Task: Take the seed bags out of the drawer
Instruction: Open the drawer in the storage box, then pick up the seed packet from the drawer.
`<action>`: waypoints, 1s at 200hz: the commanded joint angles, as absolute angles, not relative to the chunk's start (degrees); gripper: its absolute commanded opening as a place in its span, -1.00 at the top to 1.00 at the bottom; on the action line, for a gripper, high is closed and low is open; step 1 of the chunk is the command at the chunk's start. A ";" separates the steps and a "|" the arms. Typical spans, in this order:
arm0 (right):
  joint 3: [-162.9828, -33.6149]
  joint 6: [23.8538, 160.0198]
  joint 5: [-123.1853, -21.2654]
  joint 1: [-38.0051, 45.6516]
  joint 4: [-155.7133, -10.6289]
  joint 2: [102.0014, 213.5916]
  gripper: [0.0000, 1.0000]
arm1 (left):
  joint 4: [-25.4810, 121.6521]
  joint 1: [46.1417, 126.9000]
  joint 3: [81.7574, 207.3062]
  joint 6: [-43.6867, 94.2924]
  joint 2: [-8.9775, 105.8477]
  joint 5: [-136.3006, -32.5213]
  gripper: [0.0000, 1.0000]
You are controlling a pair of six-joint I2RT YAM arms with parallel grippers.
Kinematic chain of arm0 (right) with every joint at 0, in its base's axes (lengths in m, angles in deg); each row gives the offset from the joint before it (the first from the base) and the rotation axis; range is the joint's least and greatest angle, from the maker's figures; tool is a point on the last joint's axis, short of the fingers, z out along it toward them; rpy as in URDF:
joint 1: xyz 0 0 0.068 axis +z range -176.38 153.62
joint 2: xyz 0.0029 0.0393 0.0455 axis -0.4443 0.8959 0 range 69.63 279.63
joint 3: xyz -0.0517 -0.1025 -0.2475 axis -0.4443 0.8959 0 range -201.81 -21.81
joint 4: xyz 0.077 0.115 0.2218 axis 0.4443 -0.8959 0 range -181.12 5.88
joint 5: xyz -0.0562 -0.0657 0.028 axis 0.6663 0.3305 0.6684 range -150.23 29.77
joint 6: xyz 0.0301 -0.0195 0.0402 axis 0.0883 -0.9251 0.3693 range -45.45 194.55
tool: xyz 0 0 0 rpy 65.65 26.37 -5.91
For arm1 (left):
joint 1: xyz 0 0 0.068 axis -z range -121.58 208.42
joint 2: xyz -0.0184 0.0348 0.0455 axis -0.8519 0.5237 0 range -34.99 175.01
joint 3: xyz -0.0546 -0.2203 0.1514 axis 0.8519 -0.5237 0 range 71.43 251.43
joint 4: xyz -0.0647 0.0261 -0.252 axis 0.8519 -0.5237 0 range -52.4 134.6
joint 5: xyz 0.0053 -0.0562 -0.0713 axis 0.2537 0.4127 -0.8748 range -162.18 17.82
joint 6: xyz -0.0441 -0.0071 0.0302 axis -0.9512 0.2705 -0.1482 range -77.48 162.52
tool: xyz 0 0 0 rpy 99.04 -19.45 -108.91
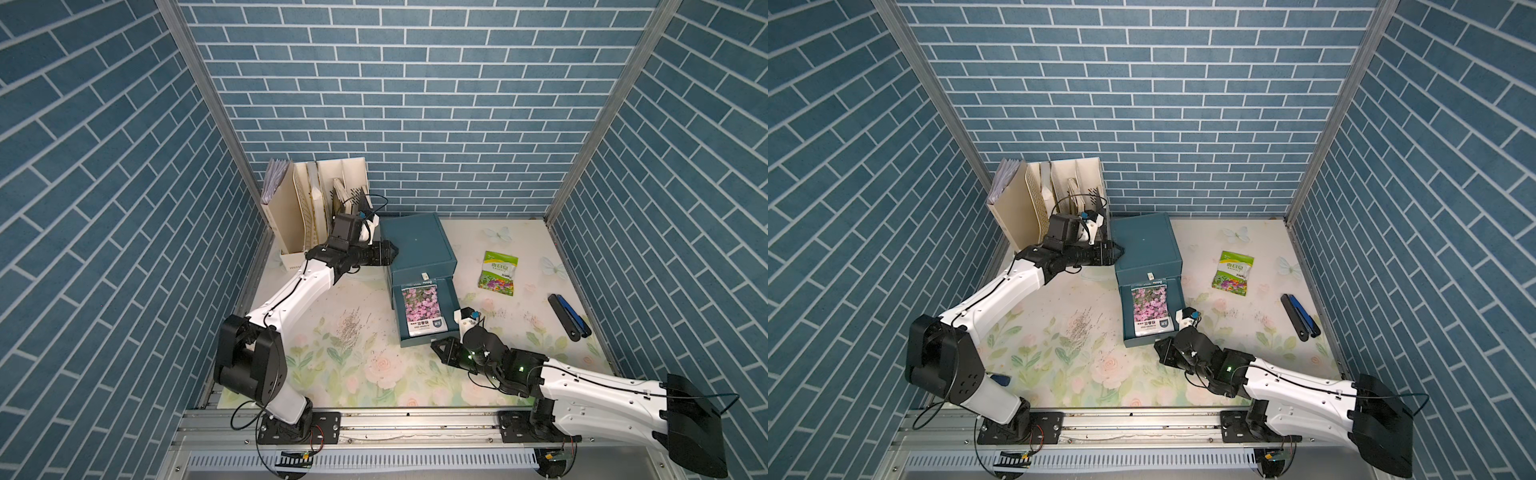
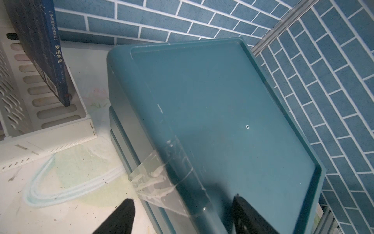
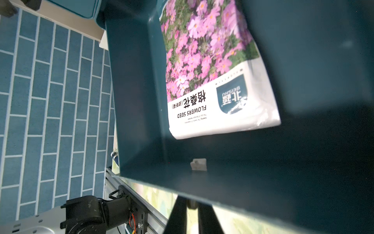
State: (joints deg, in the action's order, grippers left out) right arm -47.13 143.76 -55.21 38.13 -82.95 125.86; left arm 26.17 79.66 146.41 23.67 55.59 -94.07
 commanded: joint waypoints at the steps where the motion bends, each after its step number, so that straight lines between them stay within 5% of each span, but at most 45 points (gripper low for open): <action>1: -47.88 144.16 -53.11 38.48 -84.52 124.70 0.50 | 17.28 79.30 144.02 25.08 57.56 -91.12 -0.59; 142: -66.93 135.68 -56.70 38.18 -111.57 123.69 -0.28 | 16.96 79.26 144.14 25.31 57.09 -91.14 -0.59; 200: -80.04 125.73 -59.93 28.82 -122.73 133.02 -0.59 | 16.74 79.27 143.99 25.47 57.15 -91.42 -0.59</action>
State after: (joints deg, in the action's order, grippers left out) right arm -74.91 133.31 -58.36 31.66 -114.75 128.70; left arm 26.10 79.66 146.41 23.69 55.55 -94.09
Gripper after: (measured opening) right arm 0.787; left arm 0.796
